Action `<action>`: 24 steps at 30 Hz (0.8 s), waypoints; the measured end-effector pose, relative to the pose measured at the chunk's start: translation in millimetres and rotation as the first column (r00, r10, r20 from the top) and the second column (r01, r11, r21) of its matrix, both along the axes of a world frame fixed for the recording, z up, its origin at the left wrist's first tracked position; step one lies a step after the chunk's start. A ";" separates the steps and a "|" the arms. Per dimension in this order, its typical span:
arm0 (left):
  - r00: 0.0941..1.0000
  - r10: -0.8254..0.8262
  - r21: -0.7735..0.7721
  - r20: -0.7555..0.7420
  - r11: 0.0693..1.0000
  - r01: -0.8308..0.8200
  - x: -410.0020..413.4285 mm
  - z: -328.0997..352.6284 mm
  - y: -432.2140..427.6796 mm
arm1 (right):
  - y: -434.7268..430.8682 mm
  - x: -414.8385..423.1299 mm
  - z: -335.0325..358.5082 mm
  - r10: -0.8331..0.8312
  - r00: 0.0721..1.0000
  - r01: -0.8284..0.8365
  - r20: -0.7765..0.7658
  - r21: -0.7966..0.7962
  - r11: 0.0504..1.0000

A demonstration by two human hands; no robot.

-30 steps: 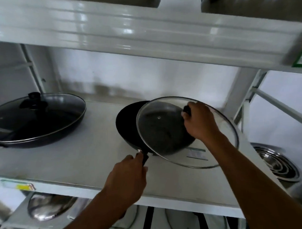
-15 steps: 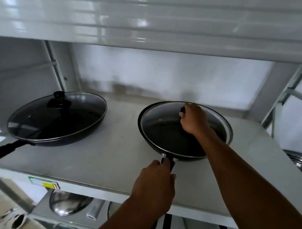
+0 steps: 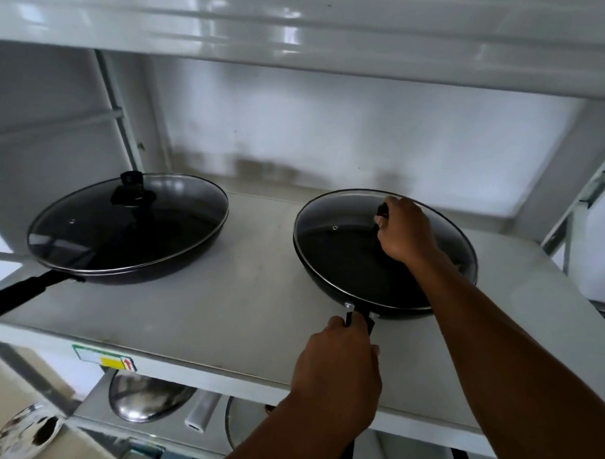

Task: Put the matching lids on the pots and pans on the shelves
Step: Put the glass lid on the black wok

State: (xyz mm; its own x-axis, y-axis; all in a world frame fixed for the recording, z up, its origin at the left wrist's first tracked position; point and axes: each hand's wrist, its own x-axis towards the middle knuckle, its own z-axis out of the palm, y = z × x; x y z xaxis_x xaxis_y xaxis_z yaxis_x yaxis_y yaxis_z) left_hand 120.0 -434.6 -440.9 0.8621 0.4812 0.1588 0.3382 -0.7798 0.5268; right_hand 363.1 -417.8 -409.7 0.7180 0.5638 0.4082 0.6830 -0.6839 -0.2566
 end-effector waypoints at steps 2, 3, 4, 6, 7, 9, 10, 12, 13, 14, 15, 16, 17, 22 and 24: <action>1.000 -0.001 -0.003 -0.012 1.000 0.001 -0.4 0.9 -0.5 | 1.4 0.4 1.4 -0.004 1.000 0.004 -0.006 -0.013 1.000; 1.000 -0.002 -0.007 -0.019 1.000 0.001 -0.7 1.1 -0.4 | 1.8 0.6 2.1 -0.009 1.000 0.009 -0.012 -0.020 1.000; 1.000 -0.003 -0.014 -0.029 1.000 0.003 -0.9 0.9 -0.8 | 1.3 0.8 2.4 -0.016 1.000 0.015 -0.018 -0.025 1.000; 0.998 -0.009 -0.027 -0.055 1.000 0.007 -0.1 0.0 -0.5 | -0.6 0.5 2.4 -0.022 0.999 0.022 -0.023 -0.029 0.999; 0.998 -0.013 -0.031 -0.066 0.999 0.011 0.5 -0.9 0.4 | -0.5 -0.1 1.8 -0.023 0.999 0.022 -0.022 -0.029 0.999; 0.997 -0.020 -0.042 -0.071 0.999 0.017 1.2 -2.4 2.0 | -0.2 -2.5 0.6 -0.024 1.000 0.023 -0.015 -0.024 0.999; 0.997 -0.021 -0.045 -0.070 0.999 0.018 1.5 -2.5 2.8 | 0.1 -3.3 0.5 -0.025 1.000 0.025 -0.012 -0.018 1.000; 0.998 -0.021 -0.048 -0.064 0.999 0.018 1.9 -2.3 3.5 | 0.7 -3.4 0.6 -0.033 0.999 0.033 -0.016 -0.014 0.999; 0.998 -0.023 -0.047 -0.055 0.999 0.020 1.0 -1.5 3.5 | 0.3 -4.2 0.8 -0.038 0.999 0.038 -0.022 -0.018 0.999; 0.999 -0.027 -0.047 -0.042 0.999 0.025 -0.7 -0.6 3.4 | -0.5 -5.2 0.6 -0.042 0.999 0.042 -0.022 -0.027 0.999; 0.999 -0.037 -0.047 -0.024 0.998 0.036 -4.2 1.0 3.9 | -1.9 -7.1 0.3 -0.045 0.999 0.044 -0.028 -0.042 0.998; 0.999 -0.050 -0.046 -0.002 0.998 0.050 -8.8 2.2 5.1 | -4.5 -11.3 0.8 -0.055 0.998 0.053 -0.041 -0.054 0.997; 0.998 -0.060 -0.055 0.031 0.997 0.062 -14.0 3.5 6.9 | -8.4 -16.2 2.2 -0.068 0.996 0.064 -0.054 -0.058 0.996; 0.979 -0.036 -0.028 0.199 0.999 0.042 -61.6 -9.8 47.8 | -30.2 -93.2 19.3 0.013 0.998 -0.011 0.066 -0.034 0.999; 0.971 -0.050 0.013 0.233 0.999 0.049 -88.7 -22.9 74.8 | -37.4 -148.0 23.0 0.109 0.992 -0.107 0.070 -0.028 0.994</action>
State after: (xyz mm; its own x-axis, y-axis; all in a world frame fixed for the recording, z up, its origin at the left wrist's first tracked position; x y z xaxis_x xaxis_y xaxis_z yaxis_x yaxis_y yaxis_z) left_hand 31.3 -359.8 -463.8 0.8235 0.4368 0.3619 0.1673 -0.7966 0.5809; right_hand 215.1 -455.2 -386.7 0.6216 0.6472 0.4413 0.7693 -0.6103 -0.1887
